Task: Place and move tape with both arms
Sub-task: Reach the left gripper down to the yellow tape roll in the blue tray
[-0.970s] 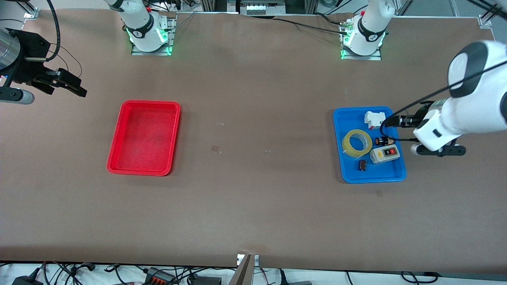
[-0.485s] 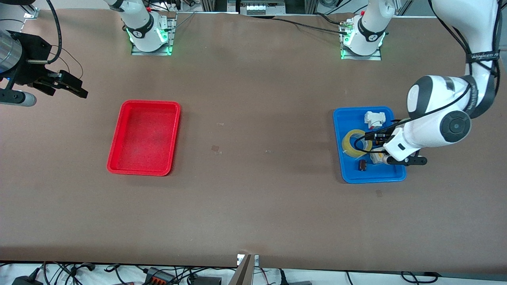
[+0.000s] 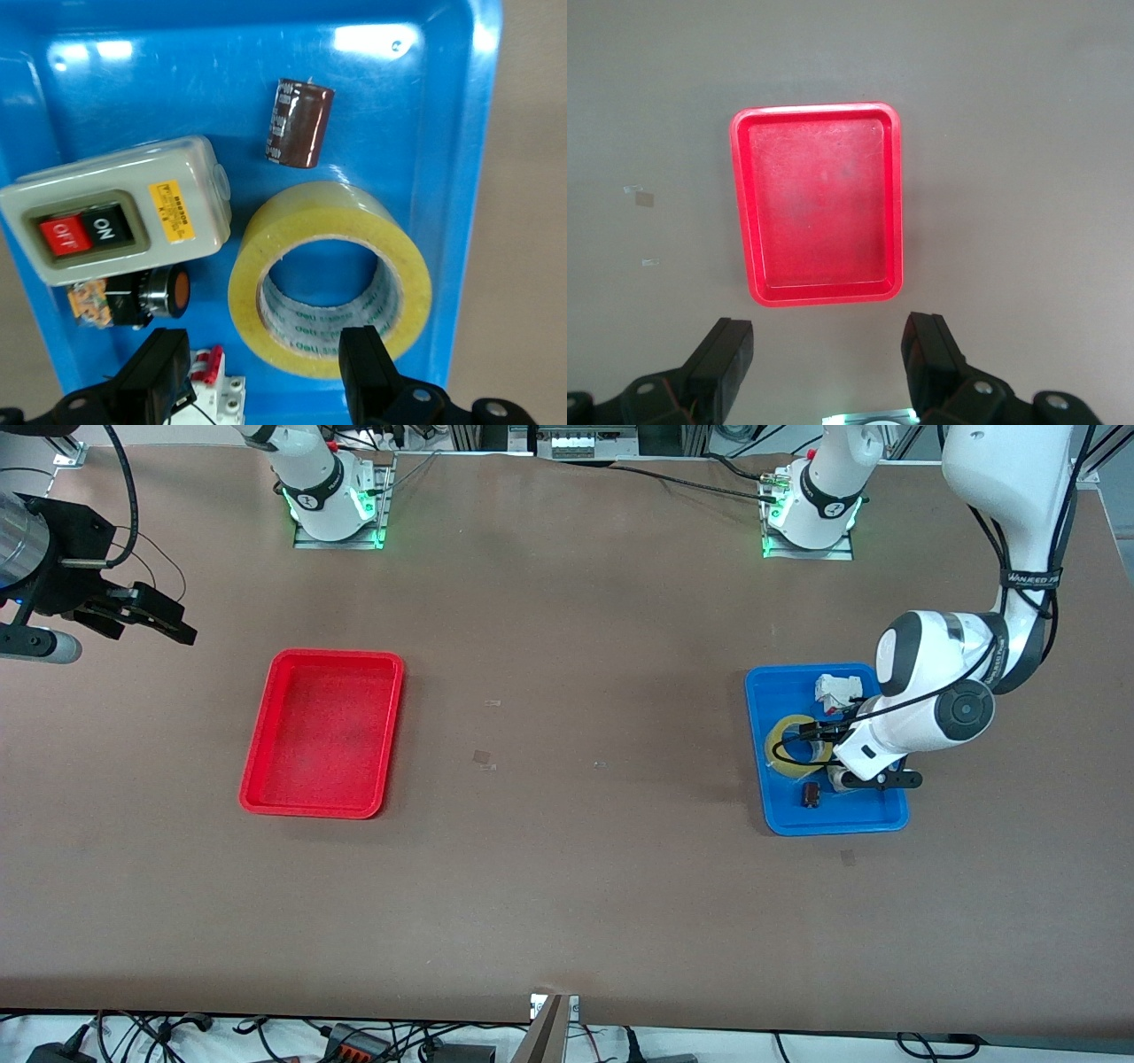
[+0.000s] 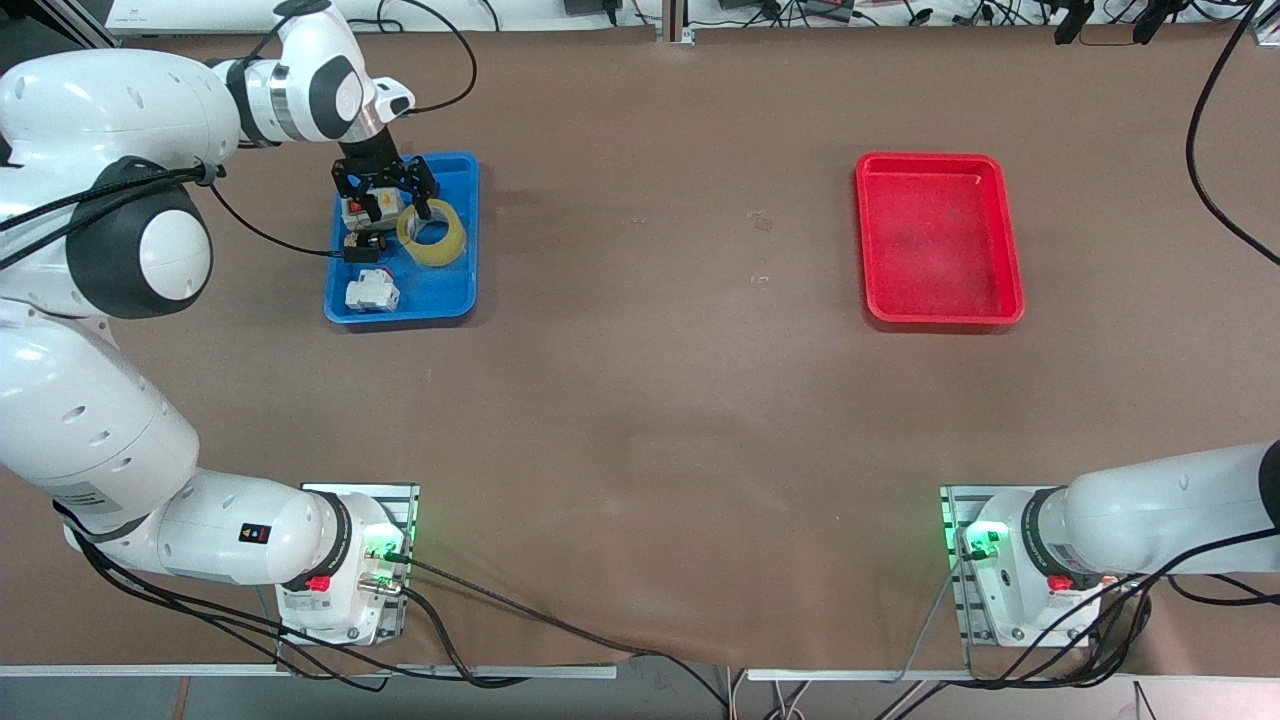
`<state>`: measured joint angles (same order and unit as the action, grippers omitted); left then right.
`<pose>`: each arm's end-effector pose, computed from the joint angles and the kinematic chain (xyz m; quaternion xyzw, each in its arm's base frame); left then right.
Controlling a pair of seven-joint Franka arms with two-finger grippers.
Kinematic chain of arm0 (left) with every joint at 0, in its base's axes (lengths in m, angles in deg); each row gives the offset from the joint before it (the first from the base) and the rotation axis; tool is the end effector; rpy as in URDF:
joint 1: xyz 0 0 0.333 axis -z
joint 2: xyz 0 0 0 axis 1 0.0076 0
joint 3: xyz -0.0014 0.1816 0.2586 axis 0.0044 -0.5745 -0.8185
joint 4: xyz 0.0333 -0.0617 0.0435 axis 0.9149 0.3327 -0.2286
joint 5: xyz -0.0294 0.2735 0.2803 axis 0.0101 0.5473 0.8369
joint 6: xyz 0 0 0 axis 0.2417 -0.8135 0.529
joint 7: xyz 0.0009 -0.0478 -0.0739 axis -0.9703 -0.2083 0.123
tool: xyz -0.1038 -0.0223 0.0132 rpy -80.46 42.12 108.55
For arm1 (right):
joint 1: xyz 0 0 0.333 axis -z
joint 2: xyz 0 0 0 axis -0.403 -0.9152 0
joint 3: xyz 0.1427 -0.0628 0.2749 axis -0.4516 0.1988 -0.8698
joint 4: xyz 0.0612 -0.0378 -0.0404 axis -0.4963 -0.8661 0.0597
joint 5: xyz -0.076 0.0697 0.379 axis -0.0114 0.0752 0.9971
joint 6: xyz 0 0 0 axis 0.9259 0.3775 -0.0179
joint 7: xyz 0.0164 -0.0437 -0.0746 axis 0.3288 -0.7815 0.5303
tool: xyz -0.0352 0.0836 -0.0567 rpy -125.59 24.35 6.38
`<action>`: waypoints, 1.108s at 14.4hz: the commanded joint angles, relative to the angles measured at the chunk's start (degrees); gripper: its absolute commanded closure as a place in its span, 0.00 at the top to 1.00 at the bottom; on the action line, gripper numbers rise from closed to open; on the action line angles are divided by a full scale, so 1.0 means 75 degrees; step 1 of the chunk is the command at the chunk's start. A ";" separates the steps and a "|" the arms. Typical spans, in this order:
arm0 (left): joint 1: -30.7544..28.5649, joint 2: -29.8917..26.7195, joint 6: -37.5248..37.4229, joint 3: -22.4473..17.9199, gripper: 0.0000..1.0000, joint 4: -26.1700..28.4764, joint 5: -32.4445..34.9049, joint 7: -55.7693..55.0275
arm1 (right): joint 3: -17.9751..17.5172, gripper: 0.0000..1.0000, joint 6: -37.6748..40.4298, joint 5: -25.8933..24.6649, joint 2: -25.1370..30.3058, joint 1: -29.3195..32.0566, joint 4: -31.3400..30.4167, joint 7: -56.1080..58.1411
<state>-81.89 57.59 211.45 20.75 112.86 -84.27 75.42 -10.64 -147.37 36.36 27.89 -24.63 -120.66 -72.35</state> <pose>0.5730 -0.0533 0.2407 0.9914 0.0162 -0.1293 0.0077 0.5527 0.0403 0.6131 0.9977 -0.0501 -0.0422 0.0193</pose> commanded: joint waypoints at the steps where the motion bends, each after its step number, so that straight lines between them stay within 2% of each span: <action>1: 0.0009 0.0242 0.0135 0.0009 1.00 -0.0030 -0.0064 0.0054 | -0.0023 0.99 -0.0013 0.0062 0.0036 0.0057 0.0042 0.0136; 15: 0.0102 0.0969 0.0568 0.0079 1.00 -0.0088 -0.0064 0.0030 | -0.0023 0.99 -0.0072 0.0038 -0.0011 0.0080 0.0042 0.0148; 16: 0.0126 0.0970 0.0580 0.0068 0.96 -0.0100 -0.0064 0.0030 | -0.0012 0.99 -0.0072 0.0050 -0.0022 0.0092 0.0065 0.0148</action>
<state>-81.39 64.28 215.27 21.36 112.86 -84.27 75.40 -10.62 -147.62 36.36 27.75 -24.62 -120.62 -72.35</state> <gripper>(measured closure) 0.004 0.013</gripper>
